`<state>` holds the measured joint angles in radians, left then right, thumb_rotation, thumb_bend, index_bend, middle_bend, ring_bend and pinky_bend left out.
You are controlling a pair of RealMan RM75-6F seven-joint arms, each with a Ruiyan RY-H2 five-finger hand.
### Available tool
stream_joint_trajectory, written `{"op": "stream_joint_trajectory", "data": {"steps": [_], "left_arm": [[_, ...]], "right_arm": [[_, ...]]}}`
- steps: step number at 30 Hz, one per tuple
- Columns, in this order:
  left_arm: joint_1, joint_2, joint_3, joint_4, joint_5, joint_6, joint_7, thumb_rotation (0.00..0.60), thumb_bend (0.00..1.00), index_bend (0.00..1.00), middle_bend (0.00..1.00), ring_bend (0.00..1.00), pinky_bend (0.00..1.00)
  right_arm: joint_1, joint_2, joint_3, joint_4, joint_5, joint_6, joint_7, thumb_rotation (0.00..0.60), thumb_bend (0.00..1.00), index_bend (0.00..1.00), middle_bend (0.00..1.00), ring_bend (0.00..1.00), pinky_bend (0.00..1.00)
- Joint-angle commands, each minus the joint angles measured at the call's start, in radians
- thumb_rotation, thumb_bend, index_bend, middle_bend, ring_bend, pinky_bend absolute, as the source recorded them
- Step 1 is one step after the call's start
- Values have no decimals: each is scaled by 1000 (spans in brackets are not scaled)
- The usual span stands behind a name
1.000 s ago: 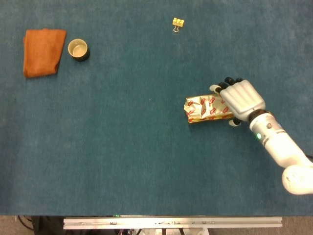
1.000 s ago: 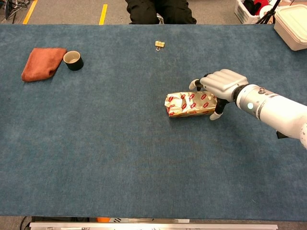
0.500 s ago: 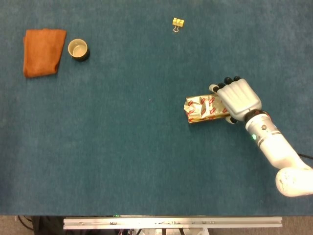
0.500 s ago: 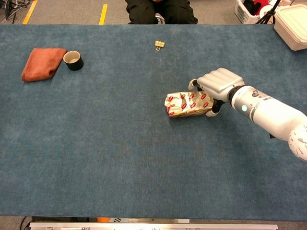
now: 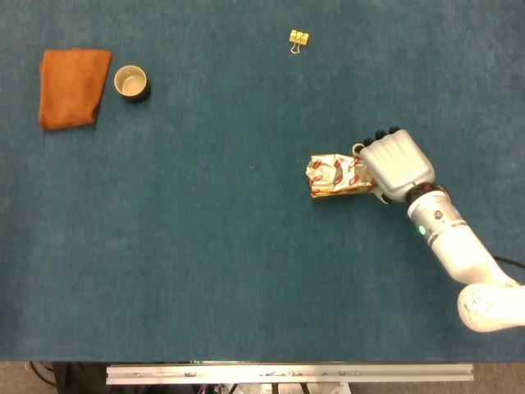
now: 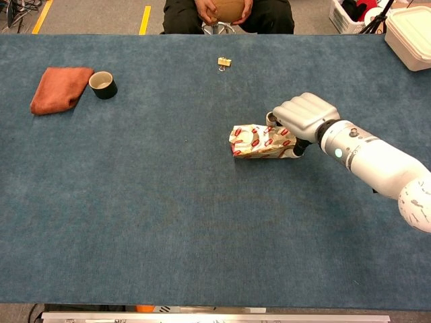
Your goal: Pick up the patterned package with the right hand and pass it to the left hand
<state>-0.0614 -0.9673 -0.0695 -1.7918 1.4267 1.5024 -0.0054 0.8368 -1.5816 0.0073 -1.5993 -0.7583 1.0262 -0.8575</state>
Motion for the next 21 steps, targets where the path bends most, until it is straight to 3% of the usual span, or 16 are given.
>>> {"op": "stream_joint_trajectory", "data": {"steps": [1,12,21], "left_arm": [[-2,3,-1,0,-2,-5,0,600,338,288,164,123,142],[-62,63,-7,-47,31,-92,-38,600,338,288,177,128,142],[-172,167,-18,-134,16,-297,-194,600,338,288,199,146,145]], "right_arm": [[-2,4,5,-4,-8,2,10,600,466,537,481,370,385],[13,123,53,-159,-79,-9,72,600,473,563,501,407,408],[79,185,112,-273,-41,-24,50,600,471,563,501,408,409]]}}
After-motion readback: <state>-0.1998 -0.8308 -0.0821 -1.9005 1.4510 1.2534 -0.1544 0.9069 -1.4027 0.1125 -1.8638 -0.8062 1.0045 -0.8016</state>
